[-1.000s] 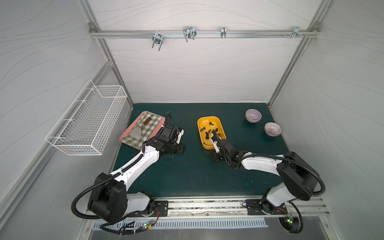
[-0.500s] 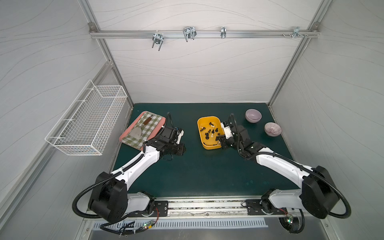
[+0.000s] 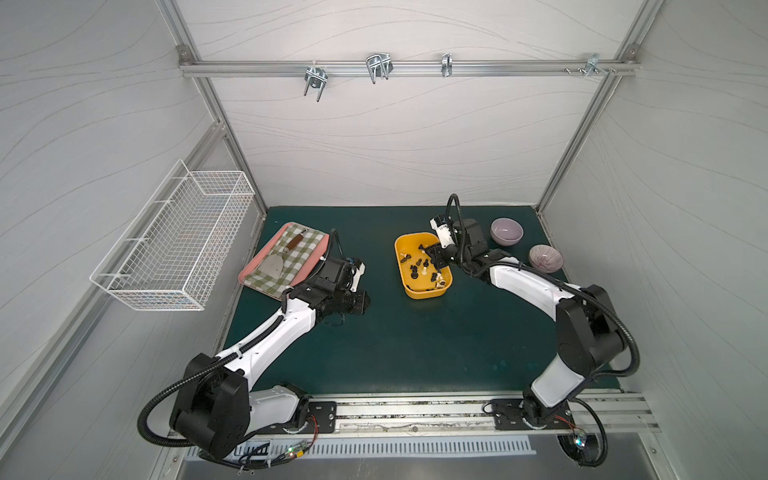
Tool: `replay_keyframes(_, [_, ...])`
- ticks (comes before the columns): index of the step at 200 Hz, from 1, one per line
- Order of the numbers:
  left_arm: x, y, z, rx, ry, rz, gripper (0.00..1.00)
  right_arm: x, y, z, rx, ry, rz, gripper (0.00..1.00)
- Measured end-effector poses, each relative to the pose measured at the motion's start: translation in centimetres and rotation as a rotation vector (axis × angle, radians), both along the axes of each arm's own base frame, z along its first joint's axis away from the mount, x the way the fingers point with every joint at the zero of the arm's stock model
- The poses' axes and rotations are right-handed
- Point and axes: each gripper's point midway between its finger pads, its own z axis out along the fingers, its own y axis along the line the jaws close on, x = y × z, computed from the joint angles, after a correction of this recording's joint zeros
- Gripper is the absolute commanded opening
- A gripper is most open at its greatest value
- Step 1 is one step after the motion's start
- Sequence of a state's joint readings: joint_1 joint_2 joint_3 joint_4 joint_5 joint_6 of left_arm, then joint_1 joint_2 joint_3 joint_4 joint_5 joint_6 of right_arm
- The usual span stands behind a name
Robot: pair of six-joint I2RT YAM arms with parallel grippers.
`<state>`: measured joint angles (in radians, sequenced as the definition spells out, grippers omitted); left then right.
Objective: Put the chess pieces into the storage box
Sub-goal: Place the chess piece in the storage box.
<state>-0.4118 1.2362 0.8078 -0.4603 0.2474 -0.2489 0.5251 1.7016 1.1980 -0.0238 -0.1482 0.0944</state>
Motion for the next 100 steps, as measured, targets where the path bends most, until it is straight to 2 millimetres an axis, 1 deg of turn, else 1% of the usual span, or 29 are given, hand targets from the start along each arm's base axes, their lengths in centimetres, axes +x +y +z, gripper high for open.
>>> replay_keyframes(54, [-0.2, 0.1, -0.4, -0.007, 0.005, 0.01, 0.27, 3.4, 2.7, -1.9, 0.022, 0.038, 0.033, 0.15])
replay_keyframes(82, [-0.5, 0.0, -0.6, -0.013, 0.011, 0.01, 0.27, 4.6, 3.6, -2.9, 0.023, 0.052, 0.037, 0.15])
replay_keyframes(100, [-0.6, 0.0, -0.8, -0.017, 0.018, 0.007, 0.27, 5.2, 4.0, -3.2, 0.024, 0.053, 0.039, 0.15])
